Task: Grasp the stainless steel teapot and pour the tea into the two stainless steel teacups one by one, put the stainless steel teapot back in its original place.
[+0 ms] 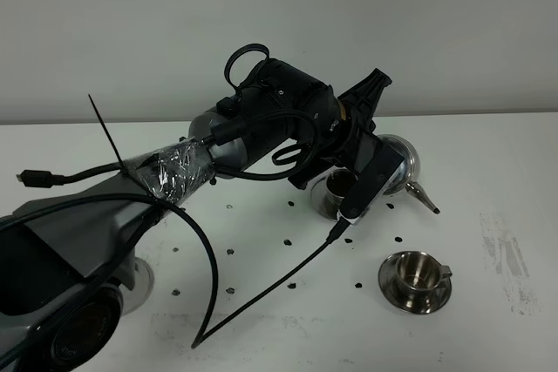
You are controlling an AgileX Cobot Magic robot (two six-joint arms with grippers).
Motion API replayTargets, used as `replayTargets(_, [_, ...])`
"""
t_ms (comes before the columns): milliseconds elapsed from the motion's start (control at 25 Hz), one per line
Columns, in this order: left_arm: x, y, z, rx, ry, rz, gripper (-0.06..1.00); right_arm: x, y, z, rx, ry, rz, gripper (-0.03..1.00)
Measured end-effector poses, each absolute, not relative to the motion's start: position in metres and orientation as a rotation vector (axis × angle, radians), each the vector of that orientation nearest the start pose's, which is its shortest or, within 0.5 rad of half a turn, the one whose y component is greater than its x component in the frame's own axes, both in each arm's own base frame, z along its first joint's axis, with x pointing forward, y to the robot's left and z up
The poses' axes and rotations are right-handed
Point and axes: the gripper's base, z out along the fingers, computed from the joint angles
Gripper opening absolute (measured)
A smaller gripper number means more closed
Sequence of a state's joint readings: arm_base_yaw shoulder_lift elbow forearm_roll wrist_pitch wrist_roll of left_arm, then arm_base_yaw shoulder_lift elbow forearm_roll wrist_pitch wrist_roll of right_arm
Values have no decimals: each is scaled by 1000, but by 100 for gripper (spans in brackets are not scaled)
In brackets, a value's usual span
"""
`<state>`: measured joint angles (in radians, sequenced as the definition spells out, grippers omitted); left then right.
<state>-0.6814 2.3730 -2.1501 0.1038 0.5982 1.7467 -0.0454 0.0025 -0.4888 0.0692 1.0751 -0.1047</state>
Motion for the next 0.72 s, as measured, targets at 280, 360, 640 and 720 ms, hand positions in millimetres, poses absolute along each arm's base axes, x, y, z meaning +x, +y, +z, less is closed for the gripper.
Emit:
replayTargets(280, [431, -339, 218, 2300, 726, 689, 25, -4, 6, 273, -65, 2069, -9, 43])
replayTargets(360, [431, -339, 218, 2314, 696, 701, 25, -4, 6, 273, -65, 2069, -9, 43])
replayTargets(640, [430, -340, 218, 2331, 658, 712, 25, -4, 6, 273, -65, 2069, -9, 43])
replayTargets(720, [429, -342, 218, 2330, 654, 704, 25, -4, 6, 273, -65, 2069, -9, 43])
